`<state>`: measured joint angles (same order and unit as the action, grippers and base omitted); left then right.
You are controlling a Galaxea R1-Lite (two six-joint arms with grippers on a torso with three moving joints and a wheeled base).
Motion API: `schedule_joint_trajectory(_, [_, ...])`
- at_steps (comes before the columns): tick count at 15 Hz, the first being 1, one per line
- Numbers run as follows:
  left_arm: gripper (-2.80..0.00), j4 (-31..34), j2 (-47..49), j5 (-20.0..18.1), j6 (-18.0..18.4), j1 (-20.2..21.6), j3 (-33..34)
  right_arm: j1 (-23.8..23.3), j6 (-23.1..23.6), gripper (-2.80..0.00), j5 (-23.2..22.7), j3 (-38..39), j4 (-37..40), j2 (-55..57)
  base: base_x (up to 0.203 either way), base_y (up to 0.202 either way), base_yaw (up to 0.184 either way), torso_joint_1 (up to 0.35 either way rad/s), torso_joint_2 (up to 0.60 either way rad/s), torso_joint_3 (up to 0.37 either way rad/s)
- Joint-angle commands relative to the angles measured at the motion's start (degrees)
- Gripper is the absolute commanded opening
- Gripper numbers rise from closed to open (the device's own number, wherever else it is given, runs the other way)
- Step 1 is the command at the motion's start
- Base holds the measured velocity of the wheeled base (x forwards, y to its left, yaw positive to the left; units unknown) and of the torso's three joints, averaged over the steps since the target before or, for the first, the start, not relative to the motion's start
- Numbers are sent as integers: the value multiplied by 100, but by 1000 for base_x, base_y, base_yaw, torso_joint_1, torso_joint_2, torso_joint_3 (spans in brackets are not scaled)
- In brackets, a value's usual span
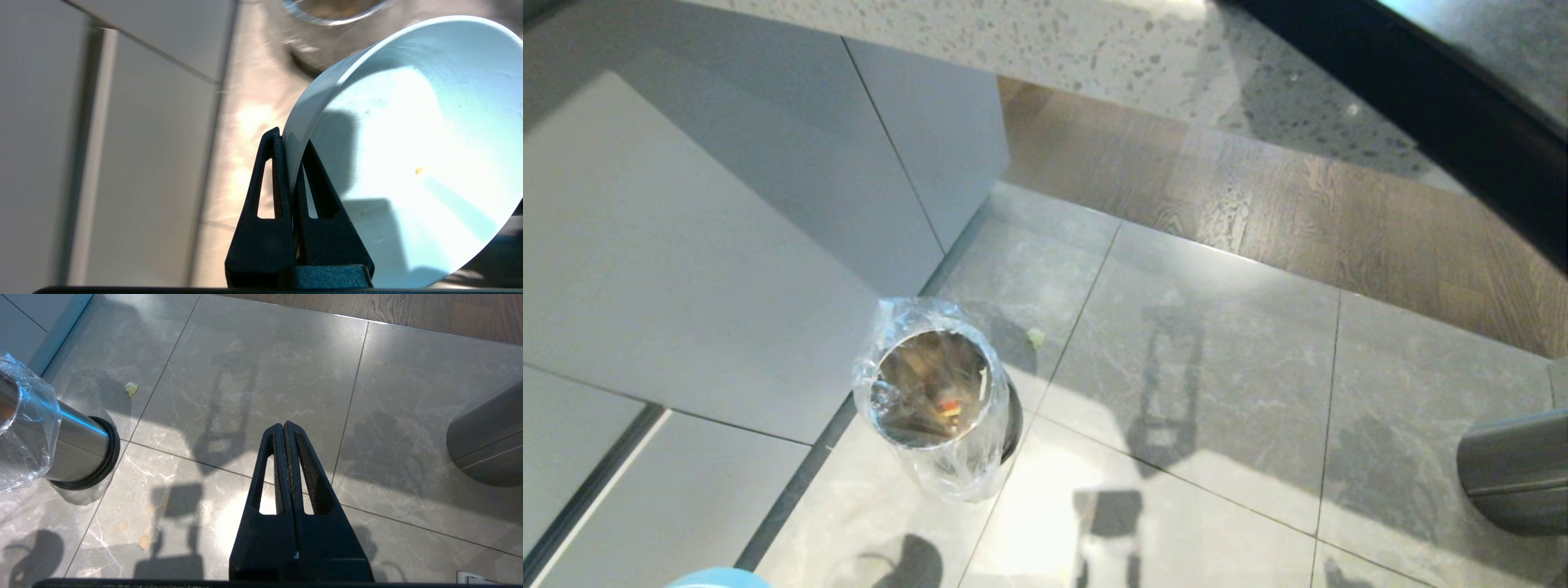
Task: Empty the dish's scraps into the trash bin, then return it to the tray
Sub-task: Put the bowl back to the table
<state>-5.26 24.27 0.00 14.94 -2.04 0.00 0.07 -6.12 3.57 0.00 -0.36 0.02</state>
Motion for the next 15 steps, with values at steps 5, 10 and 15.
schedule_joint_trajectory(5, [-280, 417, -1145, -319, -691, 139, 0, 1, -3, -280, 3, 0, 1, -2, 0, 0, 0, 0, 0, 0])
schedule_joint_trajectory(10, [-280, 455, -2046, -230, -1080, 166, 0, 1, -3, -280, 3, 0, -2, -2, 0, 0, 0, 0, 0, 0])
schedule_joint_trajectory(15, [-280, 464, -2418, -203, -1221, 177, 0, 1, -3, -280, 3, 0, 1, -2, 0, 0, 0, 0, 0, 0])
